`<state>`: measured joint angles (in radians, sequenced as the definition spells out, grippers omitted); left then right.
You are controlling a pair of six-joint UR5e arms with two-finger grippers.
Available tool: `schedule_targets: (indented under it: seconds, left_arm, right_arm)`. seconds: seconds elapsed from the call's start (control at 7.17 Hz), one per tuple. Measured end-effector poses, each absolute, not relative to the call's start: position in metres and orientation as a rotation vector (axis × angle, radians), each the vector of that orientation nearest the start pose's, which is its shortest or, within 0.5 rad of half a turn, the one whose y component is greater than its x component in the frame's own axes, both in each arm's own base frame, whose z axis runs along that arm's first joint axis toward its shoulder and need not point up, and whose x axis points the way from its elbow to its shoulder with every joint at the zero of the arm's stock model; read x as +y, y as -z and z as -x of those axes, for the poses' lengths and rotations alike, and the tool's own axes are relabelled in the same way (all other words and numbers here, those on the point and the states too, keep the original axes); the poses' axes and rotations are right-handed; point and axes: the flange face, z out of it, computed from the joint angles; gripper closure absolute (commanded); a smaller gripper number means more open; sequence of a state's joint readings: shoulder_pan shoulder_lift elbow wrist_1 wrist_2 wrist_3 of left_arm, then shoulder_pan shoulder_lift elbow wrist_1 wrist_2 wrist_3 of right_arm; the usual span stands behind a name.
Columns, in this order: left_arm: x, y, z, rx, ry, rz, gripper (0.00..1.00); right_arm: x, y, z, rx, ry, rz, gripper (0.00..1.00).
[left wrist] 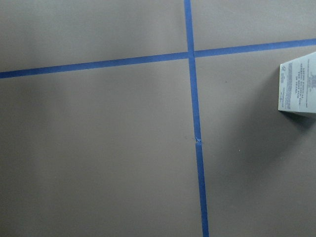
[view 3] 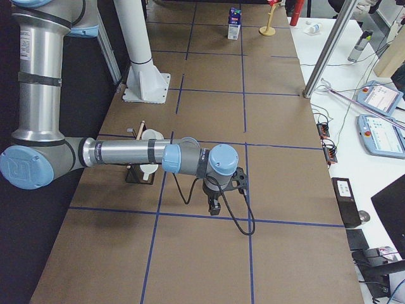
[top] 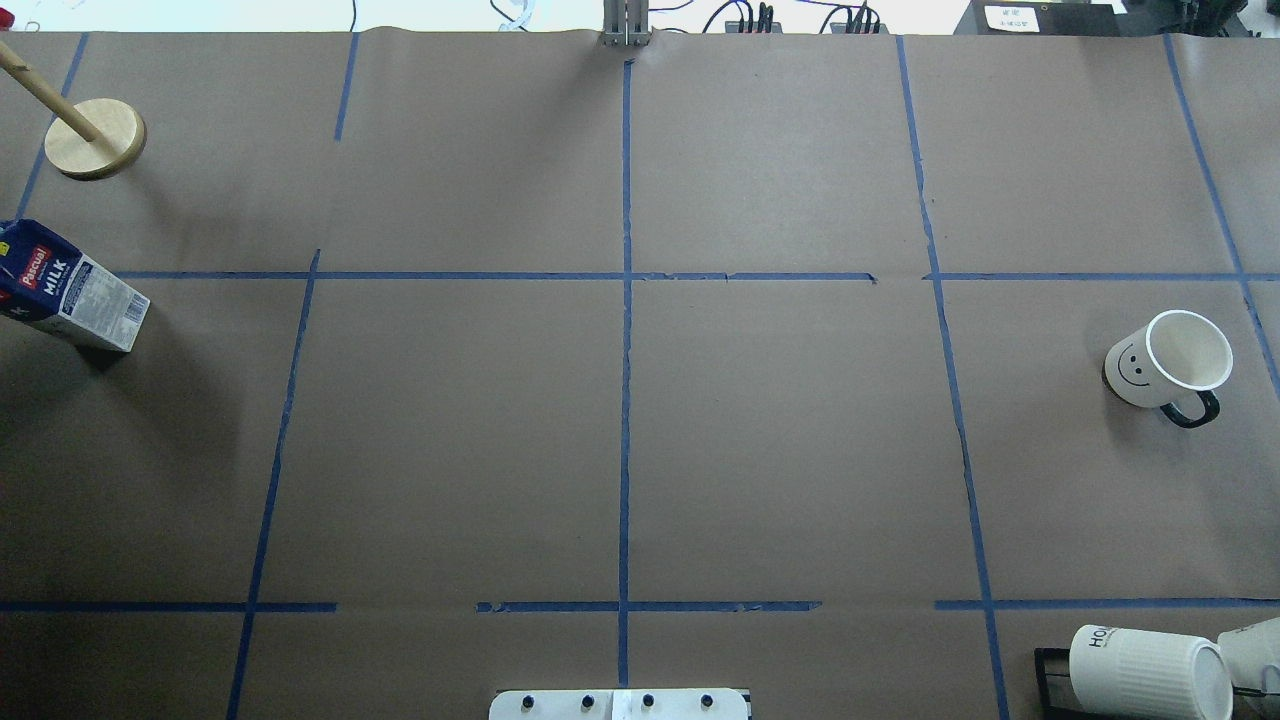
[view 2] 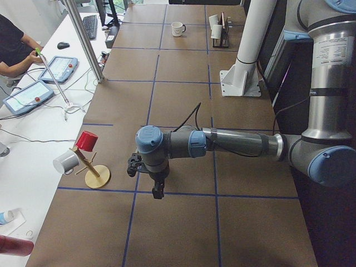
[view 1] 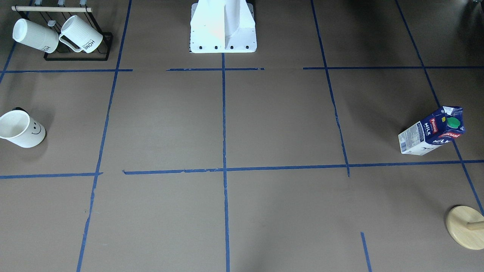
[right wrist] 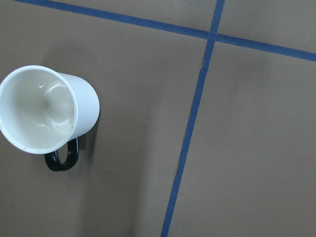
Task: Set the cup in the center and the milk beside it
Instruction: 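Lower the right gripper over the white mug's rim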
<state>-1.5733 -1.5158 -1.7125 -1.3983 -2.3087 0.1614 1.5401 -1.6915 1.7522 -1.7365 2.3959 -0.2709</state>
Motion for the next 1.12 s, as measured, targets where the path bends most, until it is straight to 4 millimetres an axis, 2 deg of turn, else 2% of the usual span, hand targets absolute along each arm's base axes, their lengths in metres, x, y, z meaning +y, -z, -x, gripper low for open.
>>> schedule_targets:
  seconds: [0.28, 0.56, 0.84, 1.12]
  left_arm:
    - [-0.452, -0.640, 0.064, 0.775, -0.124, 0.026, 0.00]
    - [-0.449, -0.640, 0.061, 0.798, -0.127, 0.019, 0.00]
    - [-0.449, -0.640, 0.061, 0.801, -0.128, 0.007, 0.00]
    - [-0.447, -0.641, 0.061, 0.801, -0.124, 0.010, 0.00]
  right_arm:
    - [-0.434, -0.639, -0.045, -0.854, 0.238, 0.003, 0.00]
    - [-0.436, -0.638, -0.030, -0.925, 0.234, 0.009, 0.00]
    - [-0.444, -0.632, -0.003, -0.910, 0.198, 0.018, 0.02]
    - [-0.455, -0.632, 0.037, -0.886, 0.145, 0.001, 0.02]
